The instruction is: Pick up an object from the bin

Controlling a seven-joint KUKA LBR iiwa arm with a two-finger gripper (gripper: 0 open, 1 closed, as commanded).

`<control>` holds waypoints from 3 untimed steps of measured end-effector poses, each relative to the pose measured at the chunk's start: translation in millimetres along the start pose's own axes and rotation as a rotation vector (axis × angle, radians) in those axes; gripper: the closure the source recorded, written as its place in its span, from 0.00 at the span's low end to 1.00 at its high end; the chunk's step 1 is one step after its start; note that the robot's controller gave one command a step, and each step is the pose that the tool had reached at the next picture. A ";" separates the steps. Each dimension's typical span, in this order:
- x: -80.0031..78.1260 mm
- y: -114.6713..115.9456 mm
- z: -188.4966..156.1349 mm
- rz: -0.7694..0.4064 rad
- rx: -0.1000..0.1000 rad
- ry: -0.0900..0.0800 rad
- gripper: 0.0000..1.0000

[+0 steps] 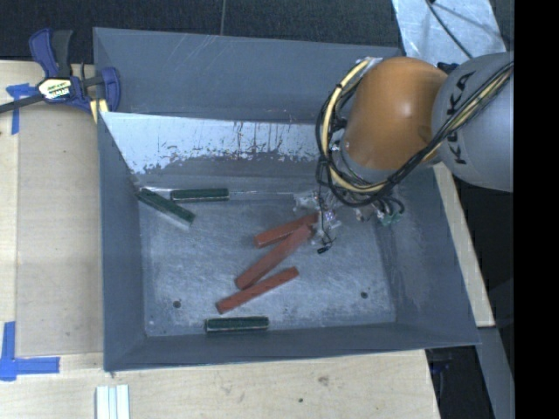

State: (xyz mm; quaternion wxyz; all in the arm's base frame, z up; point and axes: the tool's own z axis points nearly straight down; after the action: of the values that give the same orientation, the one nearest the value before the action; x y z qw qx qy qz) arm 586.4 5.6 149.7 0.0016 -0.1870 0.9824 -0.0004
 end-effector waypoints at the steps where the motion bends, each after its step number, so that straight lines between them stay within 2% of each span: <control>1: 0.0 0.1 0.0 0.000 0.000 0.000 1.00; 3: -0.1 0.1 0.0 -0.001 0.000 0.000 1.00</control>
Offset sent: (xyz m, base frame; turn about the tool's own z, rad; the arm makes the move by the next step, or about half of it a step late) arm 0.0000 0.0000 0.0000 0.0000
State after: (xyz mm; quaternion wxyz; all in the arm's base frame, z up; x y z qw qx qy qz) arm 586.4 5.8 149.7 0.0016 -0.1874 0.9823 -0.0005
